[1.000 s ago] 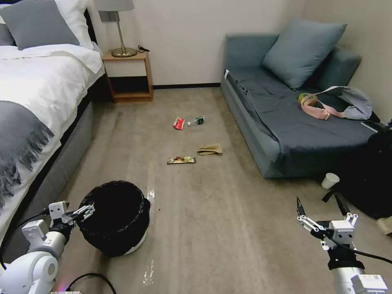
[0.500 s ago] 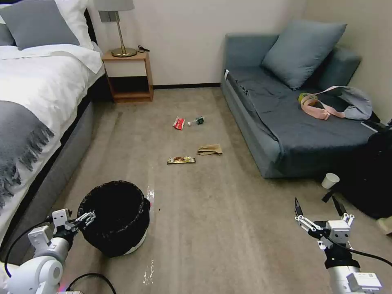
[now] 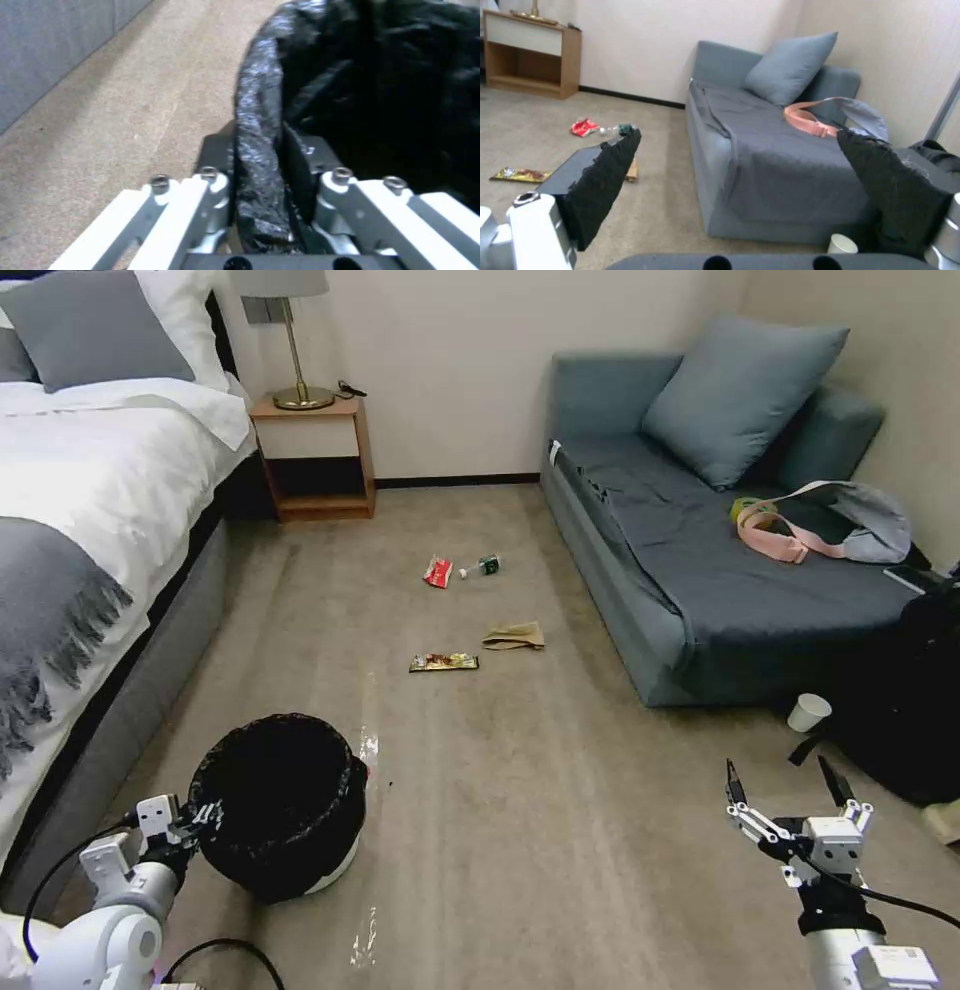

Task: Pick up the trash bin, then pick up the garbage on the floor and place it into the trash bin.

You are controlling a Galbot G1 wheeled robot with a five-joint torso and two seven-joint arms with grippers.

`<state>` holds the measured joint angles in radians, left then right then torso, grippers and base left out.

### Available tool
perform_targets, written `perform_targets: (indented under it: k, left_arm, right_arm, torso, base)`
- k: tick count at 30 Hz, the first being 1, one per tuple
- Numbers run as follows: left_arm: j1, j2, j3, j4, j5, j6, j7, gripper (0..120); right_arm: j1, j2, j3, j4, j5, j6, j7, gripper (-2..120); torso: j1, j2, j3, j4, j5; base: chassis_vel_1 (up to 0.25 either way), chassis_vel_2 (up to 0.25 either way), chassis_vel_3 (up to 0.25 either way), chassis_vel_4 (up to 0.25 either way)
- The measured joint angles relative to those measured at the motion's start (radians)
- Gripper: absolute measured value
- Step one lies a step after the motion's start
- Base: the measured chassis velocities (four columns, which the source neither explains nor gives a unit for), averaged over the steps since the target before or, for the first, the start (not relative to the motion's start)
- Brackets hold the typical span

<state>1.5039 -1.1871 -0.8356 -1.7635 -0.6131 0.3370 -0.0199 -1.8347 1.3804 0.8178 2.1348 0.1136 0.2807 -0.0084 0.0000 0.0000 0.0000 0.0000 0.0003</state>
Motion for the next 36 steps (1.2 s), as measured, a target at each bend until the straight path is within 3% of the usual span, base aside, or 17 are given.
perform_targets:
  k: [1, 3, 14, 27, 36]
  left_arm:
    - [0.000, 0.000, 0.000, 0.000, 0.000, 0.000, 0.000, 20]
    - [-0.001, -0.002, 0.002, 0.003, -0.006, -0.005, 0.001, 6]
    - [0.000, -0.005, 0.001, 0.001, -0.024, -0.040, 0.026, 5]
    - [0.008, -0.032, -0.013, -0.051, -0.031, -0.130, 0.083, 4]
    - [0.013, -0.034, -0.022, -0.079, -0.084, -0.141, 0.105, 4]
  right_arm:
    - [0.000, 0.000, 0.000, 0.000, 0.000, 0.000, 0.000, 100]
    - [-0.001, 0.001, 0.000, 0.006, 0.000, 0.000, 0.002, 100]
    - [-0.006, -0.004, -0.004, 0.022, -0.006, -0.007, -0.008, 100]
    - [-0.038, -0.019, -0.016, 0.055, -0.029, -0.032, -0.082, 100]
    - [-0.053, -0.047, -0.019, 0.064, -0.002, -0.075, -0.118, 100]
  torso:
    - [0.000, 0.000, 0.000, 0.0000, 0.0000]
    - [0.000, 0.000, 0.000, 0.0000, 0.0000]
    - [0.000, 0.000, 0.000, 0.0000, -0.0008]
    - [0.000, 0.000, 0.000, -0.0001, -0.0003]
    - [0.000, 0.000, 0.000, -0.0001, -0.0002]
  base:
    - [0.000, 0.000, 0.000, 0.000]
    - [0.000, 0.000, 0.000, 0.000]
    - [0.000, 0.000, 0.000, 0.000]
    - [0.000, 0.000, 0.000, 0.000]
    - [0.000, 0.000, 0.000, 0.000]
